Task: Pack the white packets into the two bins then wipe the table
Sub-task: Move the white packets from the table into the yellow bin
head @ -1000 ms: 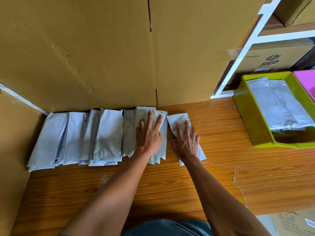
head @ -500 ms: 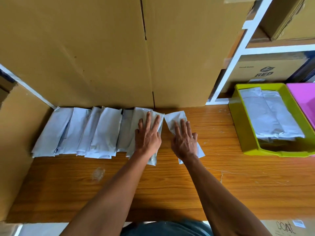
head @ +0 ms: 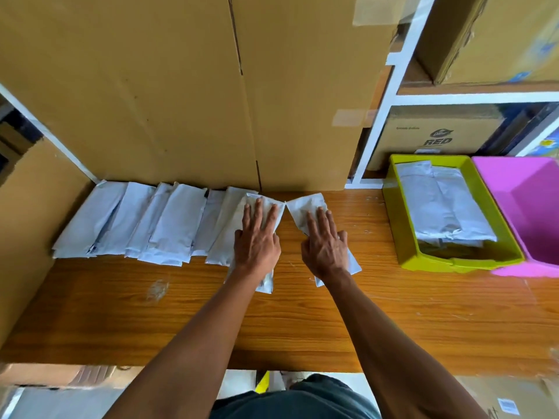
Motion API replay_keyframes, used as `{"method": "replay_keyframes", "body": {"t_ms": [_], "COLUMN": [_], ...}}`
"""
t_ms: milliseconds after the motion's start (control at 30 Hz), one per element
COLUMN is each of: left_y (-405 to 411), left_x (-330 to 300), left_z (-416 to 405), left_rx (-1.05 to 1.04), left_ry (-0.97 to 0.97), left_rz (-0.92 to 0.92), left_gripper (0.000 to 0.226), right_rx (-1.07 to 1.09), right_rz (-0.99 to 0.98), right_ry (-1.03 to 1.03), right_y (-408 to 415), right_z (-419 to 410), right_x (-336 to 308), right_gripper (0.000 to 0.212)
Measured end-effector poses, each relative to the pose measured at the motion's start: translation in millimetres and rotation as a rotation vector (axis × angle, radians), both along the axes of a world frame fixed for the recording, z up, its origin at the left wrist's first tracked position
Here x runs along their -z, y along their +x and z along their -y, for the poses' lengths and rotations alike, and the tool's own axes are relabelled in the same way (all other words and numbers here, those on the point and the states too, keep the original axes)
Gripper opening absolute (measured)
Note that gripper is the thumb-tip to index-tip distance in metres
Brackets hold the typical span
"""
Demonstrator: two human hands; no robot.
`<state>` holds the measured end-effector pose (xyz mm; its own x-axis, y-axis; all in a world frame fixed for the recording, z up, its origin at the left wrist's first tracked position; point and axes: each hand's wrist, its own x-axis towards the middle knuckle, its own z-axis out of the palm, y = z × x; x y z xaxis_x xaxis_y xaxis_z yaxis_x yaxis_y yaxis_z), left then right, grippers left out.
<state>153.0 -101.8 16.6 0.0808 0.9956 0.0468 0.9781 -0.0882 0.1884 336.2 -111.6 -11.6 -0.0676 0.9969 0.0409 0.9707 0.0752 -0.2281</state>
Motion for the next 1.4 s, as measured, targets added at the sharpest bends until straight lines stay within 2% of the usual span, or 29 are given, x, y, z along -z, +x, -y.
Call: {"method": "replay_keyframes", "body": {"t_ms": [367,767,1100,1400], "left_y": [31,143,269,385], "left_x": [-20,-49,-53,-59], "left_z": [60,83,45,-1], "left_rx": [-0.038,0.116,0.19,0.083], "left_ry": [0.066,0.102,0.119,0.091], "left_rz": [0.204,0.29,0.25,0.234], "left_gripper": [0.074,0.071,0.074,0.069], "right_rx": [0.162,0.301,0.363,0.306], "right_rz": [-0.045,-0.042,-0.045,-0.073], "right_ry": [0.09,0.179,0.211,0.145], "right_y": [26,111,235,347], "right_z": [69,103,76,17], "right_x": [-47,-92,-106,-108], "right_gripper": [0.074,0.071,0.072,0.072]}}
